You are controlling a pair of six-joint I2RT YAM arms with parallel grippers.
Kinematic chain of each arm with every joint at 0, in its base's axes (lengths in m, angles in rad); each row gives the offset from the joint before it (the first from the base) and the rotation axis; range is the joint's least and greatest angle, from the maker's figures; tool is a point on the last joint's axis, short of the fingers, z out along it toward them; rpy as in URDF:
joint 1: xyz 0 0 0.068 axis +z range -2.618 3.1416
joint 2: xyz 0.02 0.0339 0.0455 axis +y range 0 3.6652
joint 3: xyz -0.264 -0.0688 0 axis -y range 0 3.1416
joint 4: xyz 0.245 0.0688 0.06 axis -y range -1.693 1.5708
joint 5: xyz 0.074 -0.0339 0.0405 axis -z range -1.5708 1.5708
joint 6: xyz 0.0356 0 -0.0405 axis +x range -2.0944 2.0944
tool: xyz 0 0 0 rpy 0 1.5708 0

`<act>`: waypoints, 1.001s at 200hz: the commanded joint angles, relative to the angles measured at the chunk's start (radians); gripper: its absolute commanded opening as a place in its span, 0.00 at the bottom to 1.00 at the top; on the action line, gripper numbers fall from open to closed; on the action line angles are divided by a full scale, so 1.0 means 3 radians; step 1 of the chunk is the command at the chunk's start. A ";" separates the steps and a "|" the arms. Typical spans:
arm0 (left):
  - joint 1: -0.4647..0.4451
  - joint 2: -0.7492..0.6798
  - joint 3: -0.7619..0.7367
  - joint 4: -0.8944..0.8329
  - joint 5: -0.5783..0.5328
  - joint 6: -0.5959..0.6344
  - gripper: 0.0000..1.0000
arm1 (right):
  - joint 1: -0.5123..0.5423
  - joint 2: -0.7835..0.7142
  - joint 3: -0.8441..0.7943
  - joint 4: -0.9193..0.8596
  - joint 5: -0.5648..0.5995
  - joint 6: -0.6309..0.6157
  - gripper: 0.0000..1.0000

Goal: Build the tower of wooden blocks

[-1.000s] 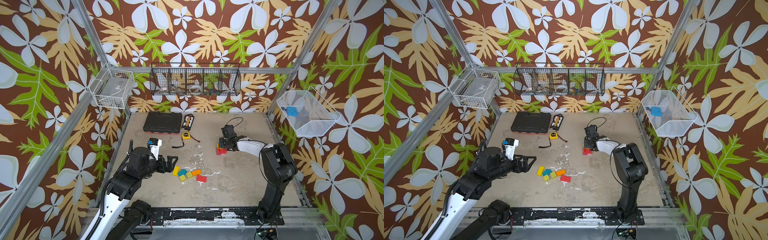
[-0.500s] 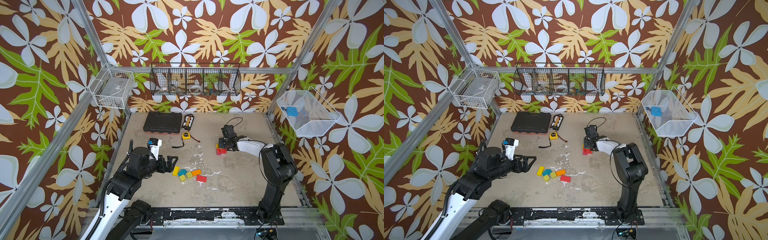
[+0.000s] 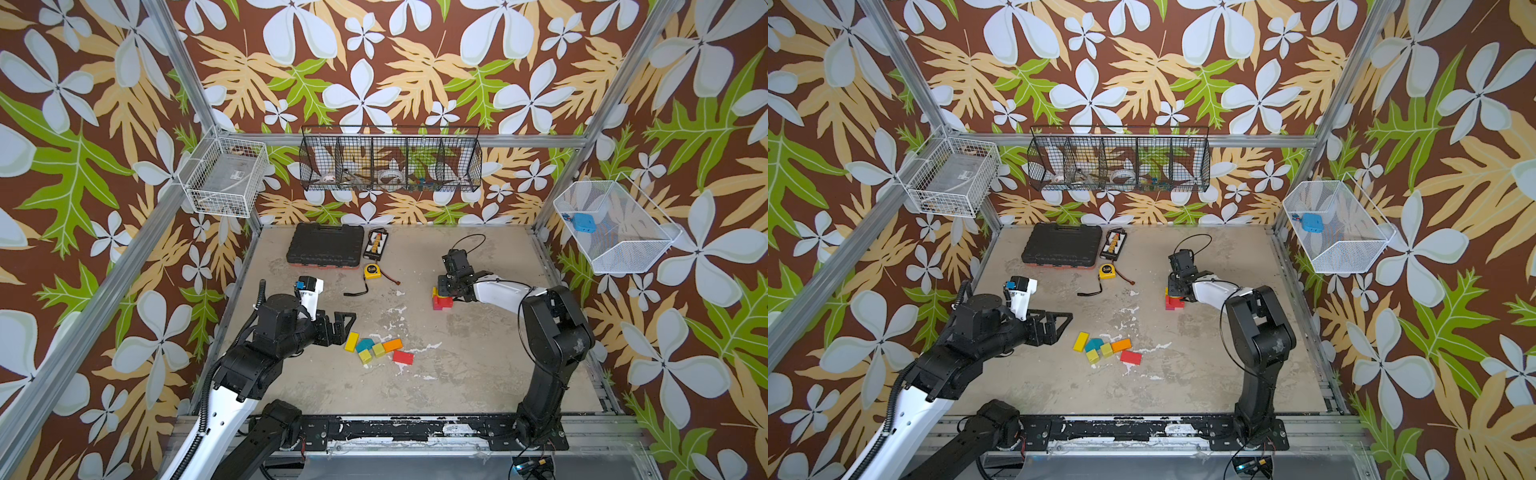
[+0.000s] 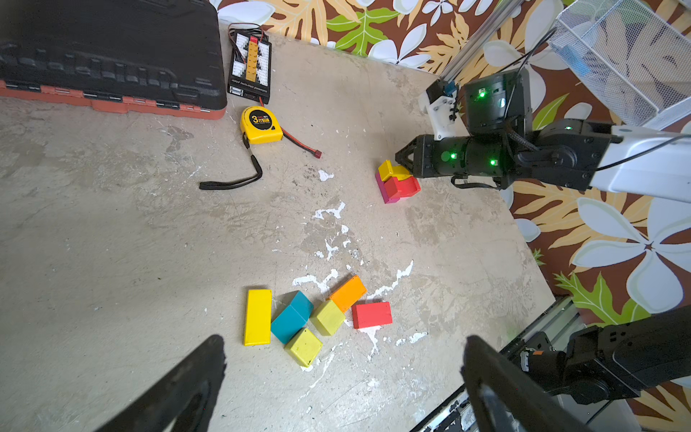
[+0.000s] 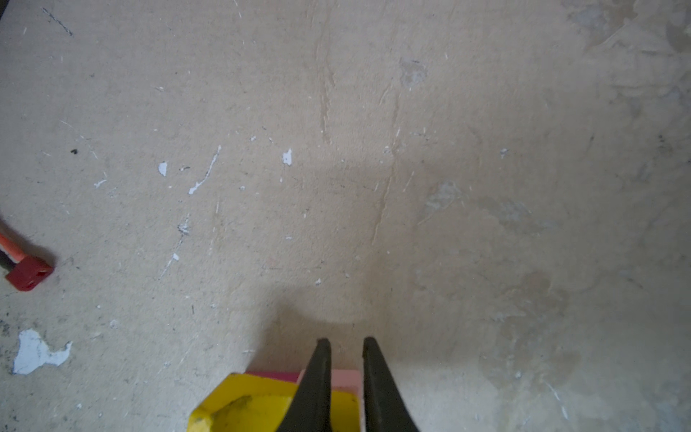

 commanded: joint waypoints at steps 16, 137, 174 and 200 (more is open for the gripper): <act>-0.0007 -0.0004 0.0004 0.0044 -0.0015 0.0011 1.00 | 0.0006 -0.0001 0.0025 -0.0029 0.0056 -0.0044 0.17; -0.0005 0.0001 0.0005 0.0045 -0.0017 0.0012 1.00 | 0.0003 0.0021 0.0050 -0.0019 0.0030 -0.0157 0.05; -0.0007 0.0001 0.0001 0.0046 -0.0017 0.0011 1.00 | 0.0006 0.0036 0.0065 -0.0030 0.0026 -0.0178 0.04; -0.0004 0.0002 0.0002 0.0046 -0.0017 0.0013 1.00 | 0.0006 0.0043 0.0063 -0.0034 0.0030 -0.0193 0.04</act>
